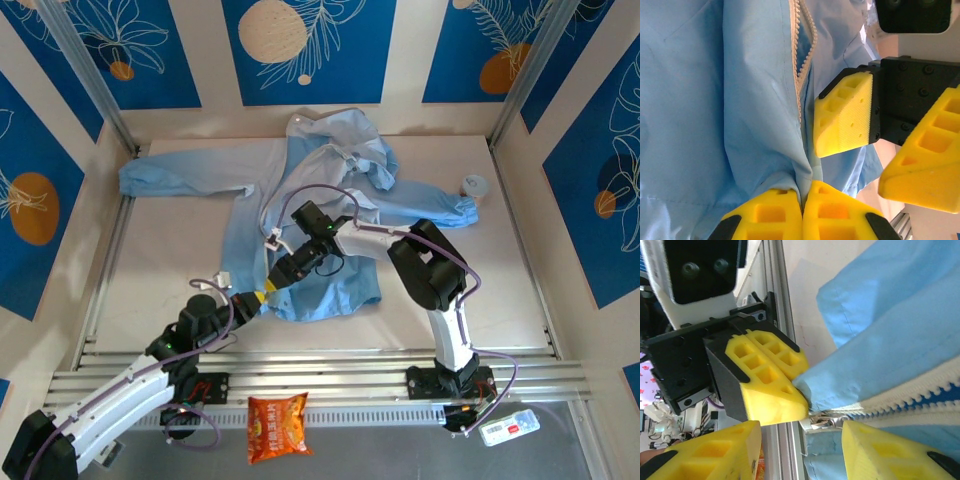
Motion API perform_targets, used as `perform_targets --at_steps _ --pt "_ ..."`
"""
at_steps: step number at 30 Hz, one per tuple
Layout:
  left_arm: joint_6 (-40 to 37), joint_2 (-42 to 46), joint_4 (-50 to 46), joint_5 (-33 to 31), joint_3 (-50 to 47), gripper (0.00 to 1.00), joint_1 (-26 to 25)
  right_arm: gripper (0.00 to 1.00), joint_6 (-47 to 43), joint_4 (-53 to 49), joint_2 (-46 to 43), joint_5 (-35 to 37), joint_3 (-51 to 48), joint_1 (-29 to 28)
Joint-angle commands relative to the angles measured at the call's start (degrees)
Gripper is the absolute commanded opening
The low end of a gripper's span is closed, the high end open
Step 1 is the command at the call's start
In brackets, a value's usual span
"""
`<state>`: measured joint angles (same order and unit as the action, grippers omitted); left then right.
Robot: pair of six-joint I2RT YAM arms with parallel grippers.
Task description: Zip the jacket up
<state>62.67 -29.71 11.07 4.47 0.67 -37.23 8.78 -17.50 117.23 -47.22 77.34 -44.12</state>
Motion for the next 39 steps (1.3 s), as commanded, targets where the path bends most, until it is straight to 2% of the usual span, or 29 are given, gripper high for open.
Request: perform_targets --at_steps 1,11,16,21,24,30,34,39 --pt "-0.38 -0.04 0.39 1.33 -0.9 0.0 -0.54 0.46 -1.92 -3.2 -0.14 0.52 -0.55 -0.31" --pt "0.28 -1.96 2.73 1.07 -0.97 0.0 -0.54 0.5 -1.31 -1.44 2.29 -1.84 -0.51 -1.71" --pt "1.4 -0.6 -1.08 0.15 -1.19 0.0 -0.52 0.5 -0.39 -1.13 2.78 3.0 -0.57 -3.03" --pt "3.24 0.49 -12.94 -2.17 -0.54 0.0 -0.54 0.49 2.02 -1.4 2.84 10.35 -0.83 -3.87" --pt "4.37 -1.07 -16.53 -2.58 -0.4 0.0 -0.51 0.47 3.41 -1.94 3.01 13.34 -0.91 -3.52" --pt "5.88 -7.33 -14.92 -1.83 -0.41 0.0 -0.48 0.45 2.8 -4.05 4.15 15.23 0.45 -3.69" --pt "5.91 -9.85 -11.82 -2.26 -0.62 0.0 -0.51 0.39 2.65 -5.91 3.59 16.91 1.64 -4.46" --pt "5.24 -10.23 -10.57 -3.89 -0.67 0.0 -0.53 0.28 6.58 -7.95 1.43 19.79 3.26 -4.31"
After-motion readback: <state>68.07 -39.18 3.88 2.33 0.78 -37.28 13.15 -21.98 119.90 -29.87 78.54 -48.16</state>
